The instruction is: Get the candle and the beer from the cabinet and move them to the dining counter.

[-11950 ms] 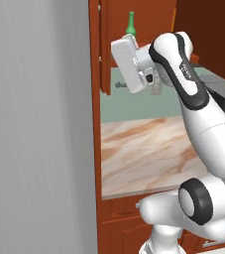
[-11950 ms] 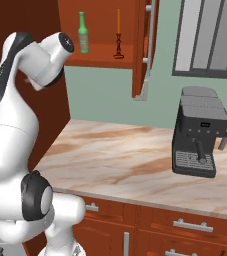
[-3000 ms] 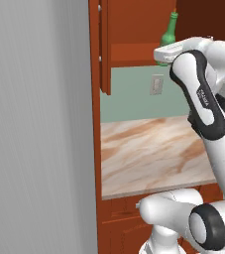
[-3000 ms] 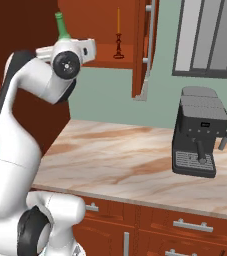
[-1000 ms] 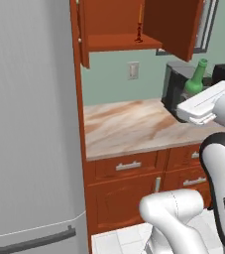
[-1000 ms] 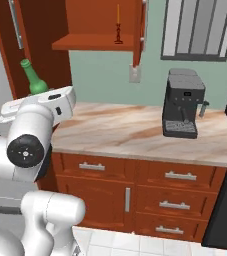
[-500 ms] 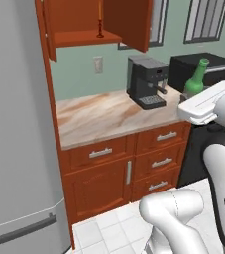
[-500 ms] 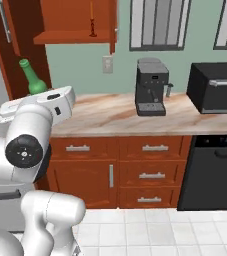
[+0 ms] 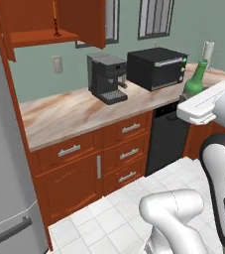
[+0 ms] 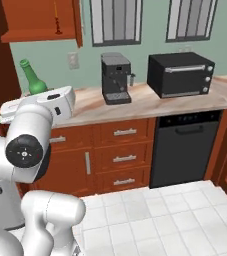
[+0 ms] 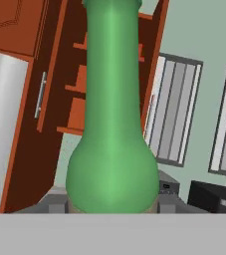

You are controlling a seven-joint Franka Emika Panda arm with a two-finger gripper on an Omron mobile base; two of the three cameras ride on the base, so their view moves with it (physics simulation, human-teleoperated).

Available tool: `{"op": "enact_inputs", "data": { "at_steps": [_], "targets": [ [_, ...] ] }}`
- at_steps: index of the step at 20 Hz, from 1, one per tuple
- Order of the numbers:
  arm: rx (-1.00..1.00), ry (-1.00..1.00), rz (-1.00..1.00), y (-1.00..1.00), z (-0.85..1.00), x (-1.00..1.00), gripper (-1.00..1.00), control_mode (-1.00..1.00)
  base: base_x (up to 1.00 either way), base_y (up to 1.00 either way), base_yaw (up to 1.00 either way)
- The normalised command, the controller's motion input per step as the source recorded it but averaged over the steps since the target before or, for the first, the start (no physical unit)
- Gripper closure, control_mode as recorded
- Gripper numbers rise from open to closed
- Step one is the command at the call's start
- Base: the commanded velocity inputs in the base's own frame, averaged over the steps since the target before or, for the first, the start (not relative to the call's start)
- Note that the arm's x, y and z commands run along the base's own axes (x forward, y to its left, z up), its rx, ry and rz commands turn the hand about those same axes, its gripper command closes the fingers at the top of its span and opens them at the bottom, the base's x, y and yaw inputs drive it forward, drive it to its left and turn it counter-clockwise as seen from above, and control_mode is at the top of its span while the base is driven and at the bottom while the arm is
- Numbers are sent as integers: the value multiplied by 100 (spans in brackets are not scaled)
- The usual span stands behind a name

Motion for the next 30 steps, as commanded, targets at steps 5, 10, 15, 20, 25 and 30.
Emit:
{"op": "enact_inputs", "data": {
  "at_steps": [5, 10, 15, 20, 25, 30],
  "targets": [
    [0, 0, 0, 0, 0, 0, 100, 100, -55, -18, -37],
    [0, 0, 0, 0, 0, 0, 100, 100, -72, -6, -39],
    [0, 0, 0, 0, 0, 0, 100, 100, -71, -14, -48],
    [0, 0, 0, 0, 0, 0, 100, 100, -61, -12, -53],
    [0, 0, 0, 0, 0, 0, 100, 100, -52, -9, -56],
    [0, 0, 0, 0, 0, 0, 100, 100, -47, -8, -58]
  ]
}}
